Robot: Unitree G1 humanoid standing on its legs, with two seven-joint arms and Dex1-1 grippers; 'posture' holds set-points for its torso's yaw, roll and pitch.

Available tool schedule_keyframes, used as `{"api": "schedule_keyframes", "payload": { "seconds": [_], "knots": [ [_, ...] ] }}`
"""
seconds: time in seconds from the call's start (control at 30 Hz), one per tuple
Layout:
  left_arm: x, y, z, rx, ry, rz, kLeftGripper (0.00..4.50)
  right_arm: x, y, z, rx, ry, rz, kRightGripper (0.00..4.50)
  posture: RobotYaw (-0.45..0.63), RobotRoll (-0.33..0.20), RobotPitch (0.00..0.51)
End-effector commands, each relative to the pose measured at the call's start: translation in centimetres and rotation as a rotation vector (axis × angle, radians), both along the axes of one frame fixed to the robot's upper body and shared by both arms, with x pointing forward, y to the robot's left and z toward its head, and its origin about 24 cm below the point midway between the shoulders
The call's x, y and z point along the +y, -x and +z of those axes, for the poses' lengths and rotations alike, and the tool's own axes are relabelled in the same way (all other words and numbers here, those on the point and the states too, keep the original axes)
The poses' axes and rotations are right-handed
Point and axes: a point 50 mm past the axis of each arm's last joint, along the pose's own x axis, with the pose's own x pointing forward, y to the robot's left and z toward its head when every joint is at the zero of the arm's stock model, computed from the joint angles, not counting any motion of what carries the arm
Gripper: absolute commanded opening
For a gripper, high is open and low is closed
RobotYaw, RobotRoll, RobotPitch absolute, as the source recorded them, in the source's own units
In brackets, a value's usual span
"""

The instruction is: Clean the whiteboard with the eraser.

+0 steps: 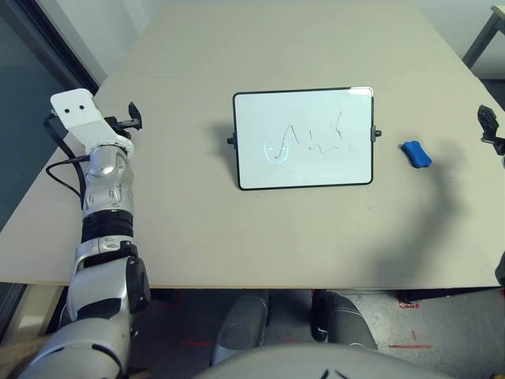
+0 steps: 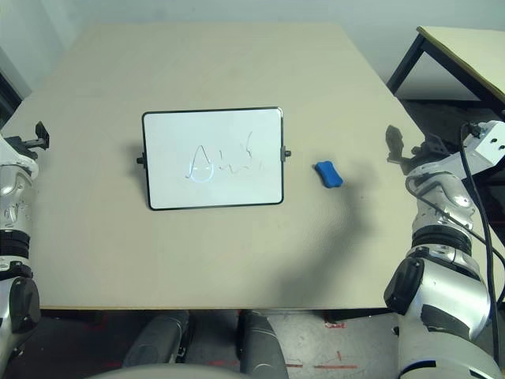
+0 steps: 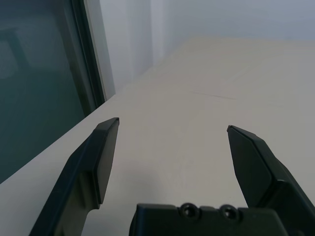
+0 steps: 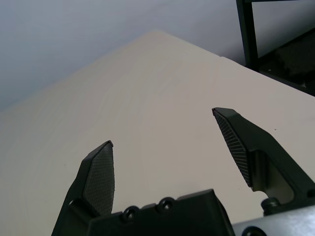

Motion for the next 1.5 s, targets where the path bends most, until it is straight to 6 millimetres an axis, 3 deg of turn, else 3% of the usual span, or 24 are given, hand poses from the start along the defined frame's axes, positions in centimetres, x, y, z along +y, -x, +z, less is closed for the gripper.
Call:
{"api": "schedule_keyframes", "payload": {
  "seconds": [0.03,0.17,0.37,0.47,0.67,0.87,1.07,1.5],
  "knots": [
    [-0.5,-0.4,0.9,0.021,-0.013,-0.117,4.5,-0.8,0.3,1.3,0.028,0.016,-0.002,4.46,0.12,0.0,0.105],
    [-3.3,-1.4,5.0,0.063,-0.113,-0.53,4.5,-0.6,0.3,4.5,0.148,0.03,0.067,4.46,0.14,0.0,0.118],
    [-6.0,-0.7,8.6,0.099,-0.181,-0.807,4.5,1.4,0.4,6.4,0.248,0.027,0.132,4.46,0.14,0.0,0.125],
    [-8.1,-0.1,9.7,0.133,-0.195,-0.97,4.5,3.0,0.4,6.3,0.356,-0.019,0.172,4.46,0.13,0.0,0.129],
    [-11.7,1.3,9.6,0.203,-0.212,-1.18,4.5,5.7,0.0,4.7,0.491,-0.018,0.246,4.46,0.13,0.0,0.138],
    [-14.0,3.2,9.0,0.248,-0.229,-1.306,4.5,7.0,0.1,2.9,0.621,0.023,0.294,4.46,0.14,0.0,0.155],
    [-14.8,4.3,8.4,0.289,-0.251,-1.34,4.5,7.3,-0.2,2.0,0.666,0.039,0.309,4.46,0.16,0.0,0.168],
    [-15.2,4.6,7.7,0.314,-0.31,-1.323,4.5,9.1,-2.8,0.6,0.741,0.129,0.369,4.46,0.19,0.0,0.18]
  ]
}}
